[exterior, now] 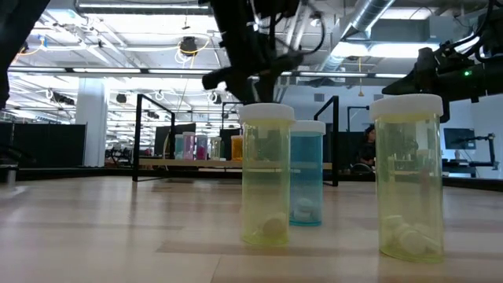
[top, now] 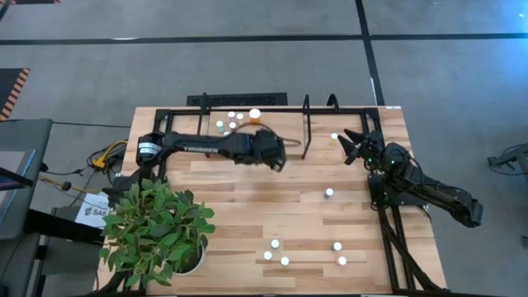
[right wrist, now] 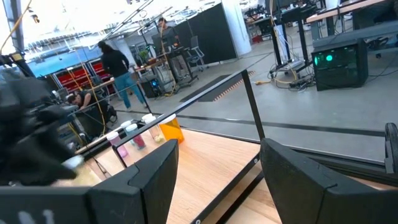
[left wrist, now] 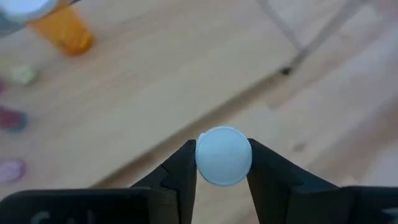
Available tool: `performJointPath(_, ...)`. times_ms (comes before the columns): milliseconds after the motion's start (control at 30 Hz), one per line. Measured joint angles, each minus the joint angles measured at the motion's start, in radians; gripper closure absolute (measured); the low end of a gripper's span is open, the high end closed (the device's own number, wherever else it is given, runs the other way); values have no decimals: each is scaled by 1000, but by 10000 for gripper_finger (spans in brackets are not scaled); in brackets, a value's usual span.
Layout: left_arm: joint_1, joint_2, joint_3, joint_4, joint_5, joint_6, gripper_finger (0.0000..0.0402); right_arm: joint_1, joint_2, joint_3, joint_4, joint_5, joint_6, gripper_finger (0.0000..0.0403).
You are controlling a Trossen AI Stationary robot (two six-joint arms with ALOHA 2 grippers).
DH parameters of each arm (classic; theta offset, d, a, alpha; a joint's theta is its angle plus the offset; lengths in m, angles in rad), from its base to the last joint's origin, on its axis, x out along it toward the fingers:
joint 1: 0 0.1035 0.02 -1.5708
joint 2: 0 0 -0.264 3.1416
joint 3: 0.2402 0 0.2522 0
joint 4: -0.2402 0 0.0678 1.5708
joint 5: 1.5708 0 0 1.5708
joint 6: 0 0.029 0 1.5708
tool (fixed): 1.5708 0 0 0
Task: Pick and place medicine bottles onto shelf by color
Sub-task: Put the yellow pill bottle on the shelf
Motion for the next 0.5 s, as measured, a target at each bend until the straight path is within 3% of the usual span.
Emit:
performJointPath(233,147,0,-1,-47,148,39,297,0,0,0,0,0,0,154)
performJointPath(500,248,-1,-9,-35,125,114,297,0,0,0,0,0,0,154)
